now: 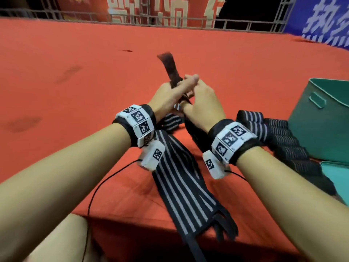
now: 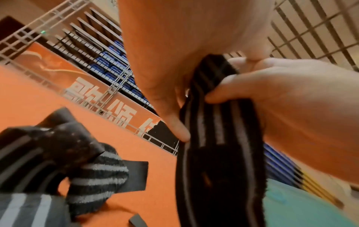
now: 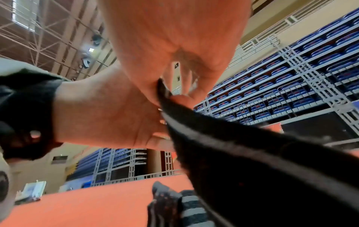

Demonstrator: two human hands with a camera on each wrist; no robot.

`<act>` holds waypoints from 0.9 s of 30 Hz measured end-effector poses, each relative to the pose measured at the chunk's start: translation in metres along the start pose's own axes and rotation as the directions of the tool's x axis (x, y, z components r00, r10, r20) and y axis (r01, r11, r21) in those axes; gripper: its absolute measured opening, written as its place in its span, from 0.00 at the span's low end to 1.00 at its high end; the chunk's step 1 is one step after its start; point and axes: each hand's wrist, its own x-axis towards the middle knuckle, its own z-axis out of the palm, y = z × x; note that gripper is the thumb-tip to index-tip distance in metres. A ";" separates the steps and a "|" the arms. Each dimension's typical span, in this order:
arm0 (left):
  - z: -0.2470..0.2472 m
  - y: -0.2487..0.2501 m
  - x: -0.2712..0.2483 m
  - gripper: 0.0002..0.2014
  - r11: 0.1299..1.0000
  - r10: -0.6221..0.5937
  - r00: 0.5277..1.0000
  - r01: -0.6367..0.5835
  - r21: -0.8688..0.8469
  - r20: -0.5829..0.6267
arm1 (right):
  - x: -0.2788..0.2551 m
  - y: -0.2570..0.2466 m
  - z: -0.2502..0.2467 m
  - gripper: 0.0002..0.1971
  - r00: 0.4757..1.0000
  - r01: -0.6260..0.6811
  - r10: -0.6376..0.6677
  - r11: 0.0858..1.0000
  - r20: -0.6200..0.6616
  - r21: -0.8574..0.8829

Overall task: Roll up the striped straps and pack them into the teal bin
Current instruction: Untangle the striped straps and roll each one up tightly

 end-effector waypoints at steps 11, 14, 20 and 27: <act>-0.050 -0.014 -0.005 0.23 0.779 -0.254 0.967 0.212 -0.590 0.012 | -0.003 0.005 0.008 0.36 0.847 -0.464 0.207 0.736 0.490 0.492; -0.058 -0.006 0.002 0.20 0.783 -0.257 0.965 0.176 -0.596 -0.054 | -0.012 0.002 -0.006 0.18 0.839 -0.415 0.086 0.740 0.538 0.529; -0.077 -0.008 0.022 0.17 0.770 -0.286 0.927 0.071 -0.634 -0.243 | -0.023 0.010 -0.026 0.15 0.703 -0.456 0.060 0.803 0.708 0.385; -0.095 -0.038 0.027 0.15 0.868 -0.267 0.869 0.029 -0.495 -0.418 | -0.041 0.029 -0.022 0.17 0.618 -0.518 0.118 0.805 0.777 0.290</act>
